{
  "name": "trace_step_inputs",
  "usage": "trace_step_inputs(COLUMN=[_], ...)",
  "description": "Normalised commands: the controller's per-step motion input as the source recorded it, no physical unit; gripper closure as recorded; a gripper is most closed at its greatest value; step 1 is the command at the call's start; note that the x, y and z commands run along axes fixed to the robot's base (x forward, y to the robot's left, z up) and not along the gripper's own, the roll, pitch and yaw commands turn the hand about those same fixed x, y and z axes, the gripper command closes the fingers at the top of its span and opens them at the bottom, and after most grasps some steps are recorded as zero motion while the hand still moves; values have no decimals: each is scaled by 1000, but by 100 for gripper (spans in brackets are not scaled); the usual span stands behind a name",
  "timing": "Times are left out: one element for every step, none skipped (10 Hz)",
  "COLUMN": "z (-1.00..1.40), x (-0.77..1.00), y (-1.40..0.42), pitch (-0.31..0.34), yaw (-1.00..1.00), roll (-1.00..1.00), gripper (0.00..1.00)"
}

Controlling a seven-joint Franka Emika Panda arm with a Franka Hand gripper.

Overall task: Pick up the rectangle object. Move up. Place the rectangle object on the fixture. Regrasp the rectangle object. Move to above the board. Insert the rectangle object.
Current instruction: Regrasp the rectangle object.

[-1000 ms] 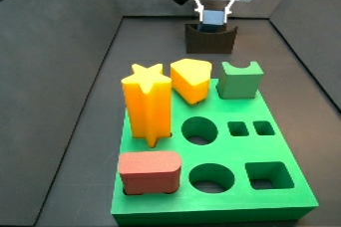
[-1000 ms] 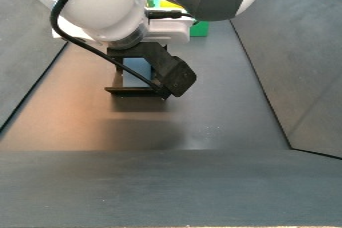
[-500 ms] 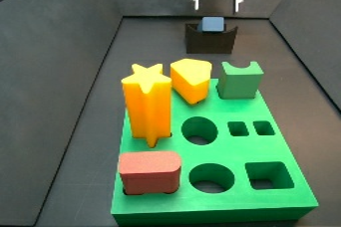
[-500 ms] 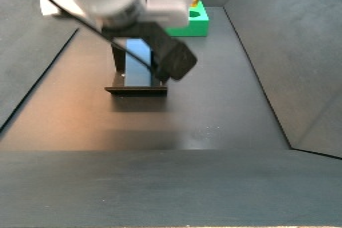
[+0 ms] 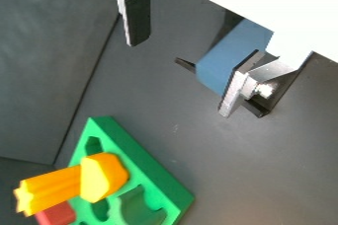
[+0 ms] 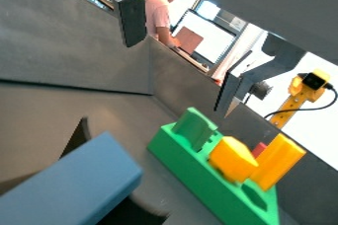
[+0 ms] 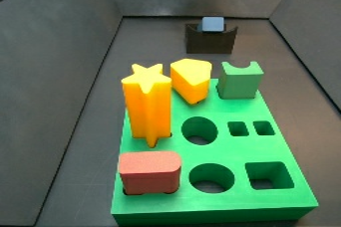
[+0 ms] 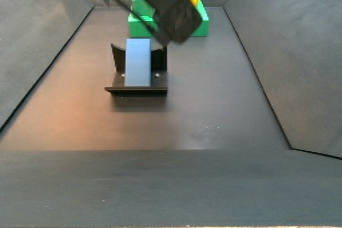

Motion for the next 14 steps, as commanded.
trace_step_inputs(z=[540, 451, 309, 144, 68, 55, 28, 16, 19, 13, 11, 12, 9, -3], x=[-109, -96, -108, -110, -84, -48, -30, -29, -36, -42, -47, -51, -48, -40], y=[-681, -673, -515, -358, -198, -63, -53, -46, -35, -29, -27, -24, -23, -24], pitch=[45, 43, 31, 23, 20, 20, 20, 18, 14, 8, 2, -6, -10, -20], yaw=[28, 28, 27, 26, 26, 26, 27, 27, 27, 28, 28, 29, 30, 31], roll=[1000, 1000, 1000, 1000, 1000, 1000, 1000, 1000, 1000, 1000, 1000, 1000, 1000, 1000], gripper=[0, 0, 0, 0, 0, 0, 0, 0, 0, 0, 0, 0, 0, 0])
